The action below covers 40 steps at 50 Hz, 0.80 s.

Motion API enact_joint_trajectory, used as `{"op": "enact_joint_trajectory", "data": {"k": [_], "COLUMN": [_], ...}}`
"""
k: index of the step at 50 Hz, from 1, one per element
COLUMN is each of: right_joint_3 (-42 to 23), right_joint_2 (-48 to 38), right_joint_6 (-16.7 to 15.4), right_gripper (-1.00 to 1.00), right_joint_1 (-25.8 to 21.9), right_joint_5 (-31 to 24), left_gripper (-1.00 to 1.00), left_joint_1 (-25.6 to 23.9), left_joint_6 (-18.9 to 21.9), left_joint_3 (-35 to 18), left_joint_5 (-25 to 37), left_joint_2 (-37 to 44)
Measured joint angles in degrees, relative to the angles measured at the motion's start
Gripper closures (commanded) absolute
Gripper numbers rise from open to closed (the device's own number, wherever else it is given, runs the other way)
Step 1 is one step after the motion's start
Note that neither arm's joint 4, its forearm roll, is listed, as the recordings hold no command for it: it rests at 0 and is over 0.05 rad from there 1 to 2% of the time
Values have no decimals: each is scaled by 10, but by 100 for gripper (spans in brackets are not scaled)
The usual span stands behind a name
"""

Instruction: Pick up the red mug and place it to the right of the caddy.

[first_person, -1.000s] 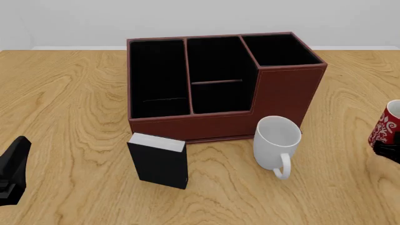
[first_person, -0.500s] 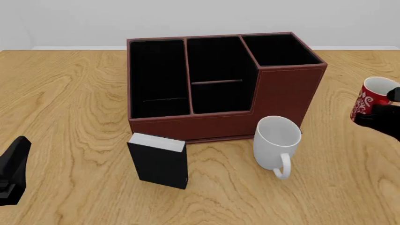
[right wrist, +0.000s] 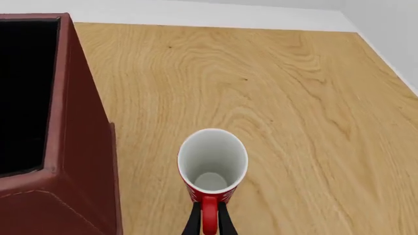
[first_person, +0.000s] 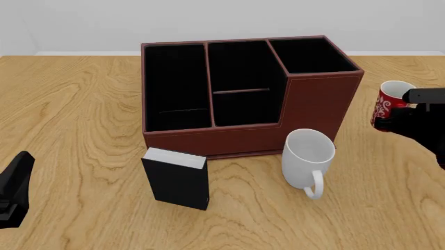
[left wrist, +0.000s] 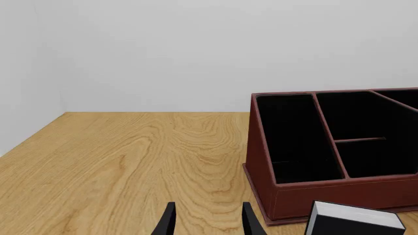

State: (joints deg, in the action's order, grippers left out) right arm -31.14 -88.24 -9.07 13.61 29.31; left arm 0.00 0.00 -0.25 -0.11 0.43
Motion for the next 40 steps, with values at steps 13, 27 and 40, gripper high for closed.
{"op": "enact_joint_trajectory", "data": {"k": [13, 27, 40], "right_joint_3": [-23, -45, -56], "right_joint_2": [-33, -61, -86], "right_joint_6": [-3, -5, -5], "right_gripper": [100, 100, 100], "right_joint_1": [-13, -28, -37], "right_joint_5": [4, 5, 11], "left_gripper": [-100, -100, -100], "left_joint_1": [0, 0, 0], "left_joint_6": [0, 0, 0], "left_joint_3": [0, 0, 0], "left_joint_5": [0, 0, 0], "left_joint_2": [0, 0, 0]}}
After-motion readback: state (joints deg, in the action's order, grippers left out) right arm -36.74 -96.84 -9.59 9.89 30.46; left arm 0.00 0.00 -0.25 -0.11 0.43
